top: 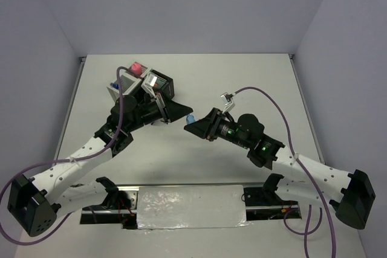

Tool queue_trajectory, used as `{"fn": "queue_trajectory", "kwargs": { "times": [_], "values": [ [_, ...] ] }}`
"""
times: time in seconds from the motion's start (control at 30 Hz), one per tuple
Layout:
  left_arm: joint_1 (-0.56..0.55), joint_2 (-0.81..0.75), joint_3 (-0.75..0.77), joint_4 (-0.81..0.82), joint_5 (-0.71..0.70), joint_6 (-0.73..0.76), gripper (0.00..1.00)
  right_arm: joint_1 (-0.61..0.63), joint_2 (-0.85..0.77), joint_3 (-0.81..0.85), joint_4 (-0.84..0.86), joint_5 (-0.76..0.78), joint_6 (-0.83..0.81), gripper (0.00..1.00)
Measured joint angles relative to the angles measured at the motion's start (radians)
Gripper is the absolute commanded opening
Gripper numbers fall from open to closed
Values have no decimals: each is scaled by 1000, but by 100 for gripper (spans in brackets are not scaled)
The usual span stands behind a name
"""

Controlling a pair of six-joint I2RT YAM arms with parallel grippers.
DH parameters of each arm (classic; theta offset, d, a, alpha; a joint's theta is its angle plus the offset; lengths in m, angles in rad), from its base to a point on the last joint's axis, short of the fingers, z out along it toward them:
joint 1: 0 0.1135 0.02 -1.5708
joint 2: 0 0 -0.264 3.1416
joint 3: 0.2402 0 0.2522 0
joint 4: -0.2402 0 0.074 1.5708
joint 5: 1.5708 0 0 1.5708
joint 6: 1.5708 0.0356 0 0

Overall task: Sort the stationery into containers
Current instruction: Close the pen cap on the pen.

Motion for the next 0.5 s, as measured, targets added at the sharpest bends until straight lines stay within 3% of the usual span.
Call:
{"fn": "queue_trajectory", "kwargs": {
  "times": [0.03, 0.1, 0.2, 0.3, 0.33, 0.37, 0.4, 0.5],
  "values": [
    [-2, -3, -3, 3, 0, -1, 0, -3, 4, 0, 3, -2, -1, 30],
    [-4, -6, -3, 5, -7, 0, 0, -7, 16, 0, 10, -11, -2, 27],
    [-5, -6, -5, 7, -12, -3, 0, -8, 20, 0, 20, -23, -3, 6],
    [-5, -6, -5, 2, -18, -1, 37, -8, 20, 0, 19, -24, -9, 0],
    [-6, -6, -5, -3, -22, 0, 75, -8, 20, 0, 18, -23, -13, 0],
    [-6, -7, -2, -18, -35, 11, 90, -8, 20, 0, 17, -23, -16, 0],
    [-8, -6, 5, -47, -44, 13, 99, -8, 20, 2, 19, -21, -20, 0],
    [-15, 0, 58, -166, -80, 24, 99, -12, 20, 11, 8, -13, -37, 0]
  ]
}}
